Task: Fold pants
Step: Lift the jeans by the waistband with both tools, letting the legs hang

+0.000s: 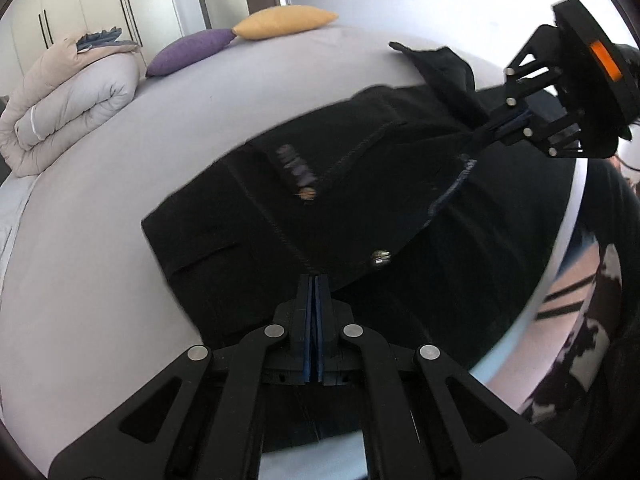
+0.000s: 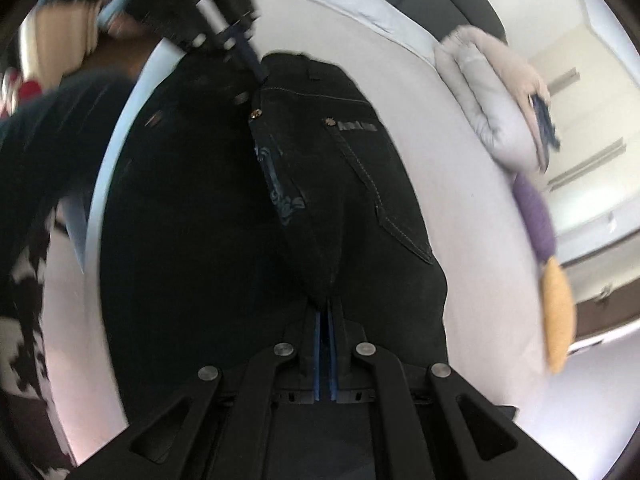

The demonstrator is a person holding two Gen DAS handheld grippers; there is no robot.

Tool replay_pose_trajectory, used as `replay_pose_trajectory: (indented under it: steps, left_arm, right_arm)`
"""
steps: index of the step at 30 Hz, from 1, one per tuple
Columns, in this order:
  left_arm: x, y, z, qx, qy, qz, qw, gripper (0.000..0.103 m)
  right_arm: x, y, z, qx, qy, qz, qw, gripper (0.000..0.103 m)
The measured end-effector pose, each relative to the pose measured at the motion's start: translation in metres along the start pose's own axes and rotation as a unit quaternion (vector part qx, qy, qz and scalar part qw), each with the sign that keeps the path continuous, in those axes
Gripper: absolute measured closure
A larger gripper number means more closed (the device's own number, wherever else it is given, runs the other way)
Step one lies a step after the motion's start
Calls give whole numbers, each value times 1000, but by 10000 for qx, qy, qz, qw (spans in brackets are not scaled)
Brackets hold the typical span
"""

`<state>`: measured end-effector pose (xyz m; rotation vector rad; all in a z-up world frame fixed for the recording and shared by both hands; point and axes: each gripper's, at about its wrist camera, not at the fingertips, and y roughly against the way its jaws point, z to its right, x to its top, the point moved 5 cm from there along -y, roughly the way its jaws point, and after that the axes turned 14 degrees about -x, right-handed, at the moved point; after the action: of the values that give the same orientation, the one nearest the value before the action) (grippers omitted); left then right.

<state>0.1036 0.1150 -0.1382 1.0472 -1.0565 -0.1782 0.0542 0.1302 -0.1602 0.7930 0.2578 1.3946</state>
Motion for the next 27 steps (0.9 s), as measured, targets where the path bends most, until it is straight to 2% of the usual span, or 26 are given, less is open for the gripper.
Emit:
replay_pose_trajectory:
  steps: [2, 5, 8, 10, 15, 17, 20, 21, 23, 24, 25, 27]
  left_arm:
    - [-11, 4, 1, 59, 95, 1, 9999, 103]
    - [-21, 13, 2, 113, 225, 112, 9996, 103]
    - [-33, 24, 6, 183, 391, 295, 9986, 103]
    - [-32, 27, 12, 286, 372, 325, 9984, 103]
    - [-32, 22, 48, 419, 64, 198, 9989, 102]
    - [-28, 17, 60, 739, -225, 108, 9970, 101]
    - [-26, 12, 76, 1286, -697, 64, 9892, 95]
    - [-24, 10, 79, 1468, -816, 54, 9858, 88]
    - [-25, 10, 83, 1701, -1009, 56, 9802, 53]
    - [-25, 11, 85, 1740, -1104, 126, 9785, 15]
    - [-23, 13, 88, 1728, -1205, 206, 9773, 5]
    - [-22, 12, 94, 1735, -1395, 193, 9747, 5]
  right_arm:
    - [4, 7, -14, -117, 110, 2, 9999, 99]
    - [8, 12, -24, -89, -54, -53, 9999, 99]
    - [3, 18, -23, -97, -216, -120, 9996, 99]
    - [-3, 20, -17, -18, -549, -248, 9982, 99]
    - [3, 23, 36, 492, -1926, -299, 9796, 99]
    - [8, 27, 55, 687, -2312, -238, 9702, 99]
    - [5, 36, 70, 862, -2651, -144, 9602, 99]
    - [5, 38, 74, 927, -2756, -121, 9567, 99]
    - [5, 41, 78, 1058, -2936, -101, 9500, 99]
    - [4, 41, 80, 1096, -3006, -92, 9474, 99]
    - [0, 44, 78, 1095, -3037, -85, 9464, 99]
    - [-1, 45, 79, 1099, -3098, -84, 9444, 99]
